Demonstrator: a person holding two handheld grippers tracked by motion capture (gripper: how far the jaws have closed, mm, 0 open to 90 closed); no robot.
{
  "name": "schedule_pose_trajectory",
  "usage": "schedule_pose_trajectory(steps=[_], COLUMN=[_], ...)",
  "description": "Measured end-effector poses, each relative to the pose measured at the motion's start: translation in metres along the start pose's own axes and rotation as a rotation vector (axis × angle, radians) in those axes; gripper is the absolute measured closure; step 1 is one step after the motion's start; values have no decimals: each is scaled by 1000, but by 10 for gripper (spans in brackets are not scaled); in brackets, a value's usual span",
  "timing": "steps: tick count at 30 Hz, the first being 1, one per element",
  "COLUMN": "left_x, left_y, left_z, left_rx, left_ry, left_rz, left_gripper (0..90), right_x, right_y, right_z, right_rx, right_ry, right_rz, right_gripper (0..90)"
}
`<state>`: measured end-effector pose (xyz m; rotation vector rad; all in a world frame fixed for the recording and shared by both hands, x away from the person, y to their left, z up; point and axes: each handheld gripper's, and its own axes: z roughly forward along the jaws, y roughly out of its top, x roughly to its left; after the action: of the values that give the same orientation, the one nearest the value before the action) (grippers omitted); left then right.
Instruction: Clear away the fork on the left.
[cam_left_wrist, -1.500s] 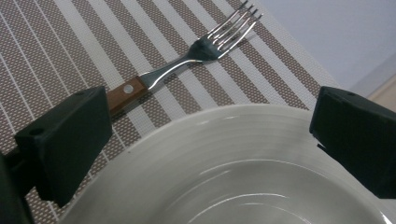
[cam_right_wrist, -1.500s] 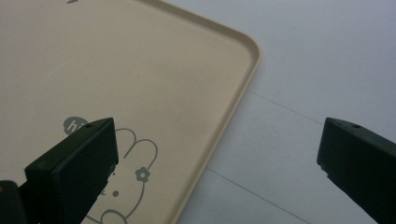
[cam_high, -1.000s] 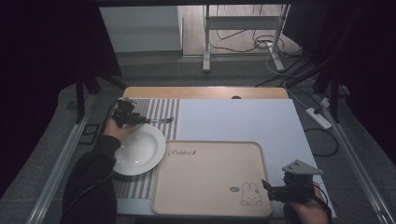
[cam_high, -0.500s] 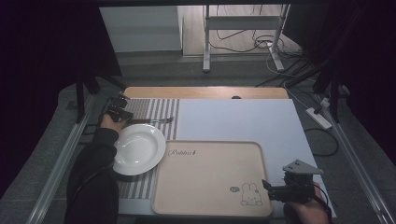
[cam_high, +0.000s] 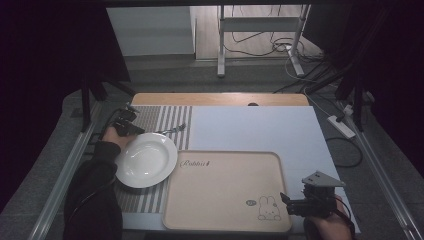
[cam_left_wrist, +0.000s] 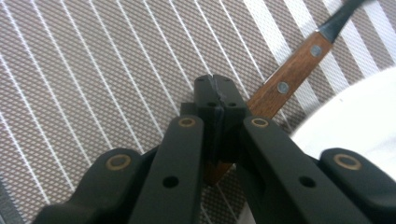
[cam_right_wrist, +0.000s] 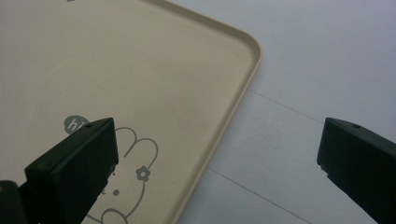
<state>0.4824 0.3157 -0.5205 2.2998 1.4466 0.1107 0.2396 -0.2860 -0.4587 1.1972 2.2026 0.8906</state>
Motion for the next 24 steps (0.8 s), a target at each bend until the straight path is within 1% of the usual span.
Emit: schedule_pose_trajectory(steps=[4, 5, 6, 7, 8, 9, 10, 11, 12, 13, 14, 15, 16, 19, 21, 24], left_x=[3, 4, 6, 7, 7, 7, 6, 4, 2, 0, -3, -7, -10, -17, -21, -26], left_y=[-1, -1, 0, 2, 3, 5, 7, 10, 12, 15, 18, 21, 24, 32, 37, 43], left_z=[-1, -2, -4, -7, -9, -11, -13, -14, -13, -12, -10, -8, -5, 3, 9, 18], left_rx=[-9, -21, -38, -59, -76, -90, -105, -116, -118, -119, -116, -110, -108, -91, -79, -41], left_ry=[-21, -7, -4, -4, -5, -2, -12, -17, -16, -25, -27, -17, -19, -28, -34, -54], left_rz=[-8, -9, -20, -37, -44, -42, -31, -23, -15, -4, 8, 18, 28, 42, 50, 88], left_gripper=[892, 890, 885, 823, 720, 720, 681, 608, 541, 484, 407, 336, 280, 114, 71, 33], right_x=[0, 0, 0, 0, 0, 0, 0, 0, 0, 0, 0, 0, 0, 0, 0, 0], right_y=[0, 0, 0, 0, 0, 0, 0, 0, 0, 0, 0, 0, 0, 0, 0, 0], right_z=[0, 0, 0, 0, 0, 0, 0, 0, 0, 0, 0, 0, 0, 0, 0, 0], right_rx=[-1, -1, -1, -1, 1, 1, 2, 2, 0, 0, -1, -1, -1, -2, -2, -3], right_ry=[1, 1, 0, 1, 1, 1, 1, 1, 0, 0, 0, 0, 0, -1, 1, 1], right_rz=[1, 0, 1, 1, 1, 1, 1, 0, 0, 0, 0, 0, 0, -1, -1, -1], right_gripper=[0, 0, 0, 0, 0, 0, 0, 0, 0, 0, 0, 0, 0, 0, 0, 0])
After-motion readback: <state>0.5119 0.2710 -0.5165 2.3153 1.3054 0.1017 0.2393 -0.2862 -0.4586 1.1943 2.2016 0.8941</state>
